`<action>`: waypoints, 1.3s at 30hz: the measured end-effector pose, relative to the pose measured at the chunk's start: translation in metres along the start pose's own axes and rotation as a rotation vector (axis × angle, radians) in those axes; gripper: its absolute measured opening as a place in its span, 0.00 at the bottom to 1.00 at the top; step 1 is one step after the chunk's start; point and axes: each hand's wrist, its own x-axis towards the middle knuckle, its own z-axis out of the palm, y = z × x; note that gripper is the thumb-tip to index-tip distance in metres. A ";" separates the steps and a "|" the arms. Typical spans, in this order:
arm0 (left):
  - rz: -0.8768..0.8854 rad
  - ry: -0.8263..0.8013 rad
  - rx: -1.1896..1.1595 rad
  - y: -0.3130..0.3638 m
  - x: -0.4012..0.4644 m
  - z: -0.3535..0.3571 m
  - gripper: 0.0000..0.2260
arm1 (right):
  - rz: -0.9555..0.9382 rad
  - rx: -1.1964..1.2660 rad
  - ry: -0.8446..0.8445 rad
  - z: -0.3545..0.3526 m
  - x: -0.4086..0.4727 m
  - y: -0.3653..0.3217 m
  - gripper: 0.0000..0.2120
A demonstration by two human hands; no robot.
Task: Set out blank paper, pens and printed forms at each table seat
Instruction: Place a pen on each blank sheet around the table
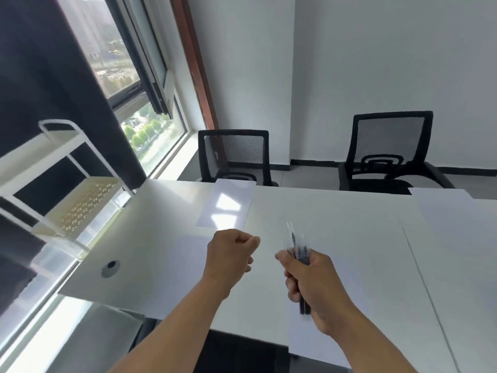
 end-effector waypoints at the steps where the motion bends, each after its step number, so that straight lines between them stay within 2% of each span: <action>1: 0.002 0.024 -0.006 -0.002 -0.004 -0.012 0.08 | 0.004 0.005 -0.025 0.010 -0.004 -0.001 0.13; 6: 0.021 0.082 -0.025 -0.014 -0.013 -0.055 0.10 | 0.025 0.032 -0.102 0.051 -0.015 -0.003 0.07; 13: 0.012 0.113 -0.090 -0.045 -0.006 -0.124 0.10 | -0.016 -0.023 -0.133 0.122 -0.017 0.003 0.10; 17: 0.011 0.049 -0.097 -0.079 0.017 -0.164 0.09 | -0.059 -0.057 -0.074 0.178 -0.005 0.021 0.06; 27: 0.044 -0.211 -0.118 -0.166 0.092 -0.241 0.11 | -0.002 -0.102 0.101 0.312 0.031 0.081 0.07; 32: -0.015 -0.322 -0.121 -0.190 0.106 -0.244 0.12 | 0.041 -0.041 0.155 0.334 0.040 0.102 0.08; 39: -0.089 -0.396 -0.150 -0.208 0.131 -0.225 0.08 | 0.107 0.063 0.192 0.335 0.060 0.122 0.09</action>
